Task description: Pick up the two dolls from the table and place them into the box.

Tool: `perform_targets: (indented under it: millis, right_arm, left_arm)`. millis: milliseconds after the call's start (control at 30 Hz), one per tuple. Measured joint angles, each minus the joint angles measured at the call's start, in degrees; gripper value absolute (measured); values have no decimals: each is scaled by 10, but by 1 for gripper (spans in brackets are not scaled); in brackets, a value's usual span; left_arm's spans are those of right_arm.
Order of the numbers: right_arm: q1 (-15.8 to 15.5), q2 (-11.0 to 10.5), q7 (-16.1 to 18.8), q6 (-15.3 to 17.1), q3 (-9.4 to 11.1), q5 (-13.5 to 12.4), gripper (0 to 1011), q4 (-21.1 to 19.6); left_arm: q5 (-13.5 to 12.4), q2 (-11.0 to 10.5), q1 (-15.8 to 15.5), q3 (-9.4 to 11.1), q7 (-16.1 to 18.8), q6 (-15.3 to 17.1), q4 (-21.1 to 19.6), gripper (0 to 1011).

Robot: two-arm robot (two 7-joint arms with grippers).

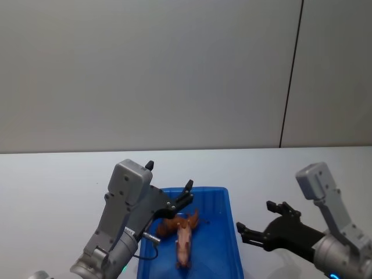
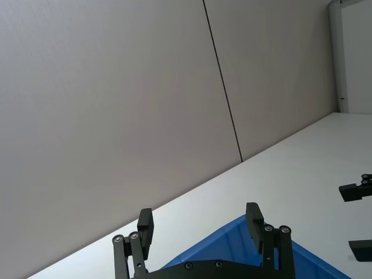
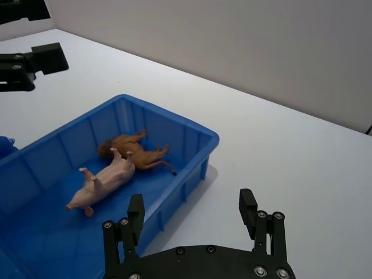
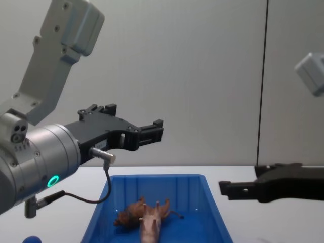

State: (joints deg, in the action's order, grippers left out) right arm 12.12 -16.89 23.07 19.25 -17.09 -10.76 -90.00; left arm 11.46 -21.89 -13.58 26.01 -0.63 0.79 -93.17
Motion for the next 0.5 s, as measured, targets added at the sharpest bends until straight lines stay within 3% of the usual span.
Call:
perform_targets:
  millis: [233, 500]
  right_arm:
    - [-11, -12, -5, -6, 6, -5, 1001, -7]
    - [-17, -19, -8, -8, 10, -7, 1001, -10]
  left_arm:
    - [-1, -4, 4, -2, 4, 3, -5, 1001]
    - [9, -24, 29, -9, 36, 27, -33, 1001]
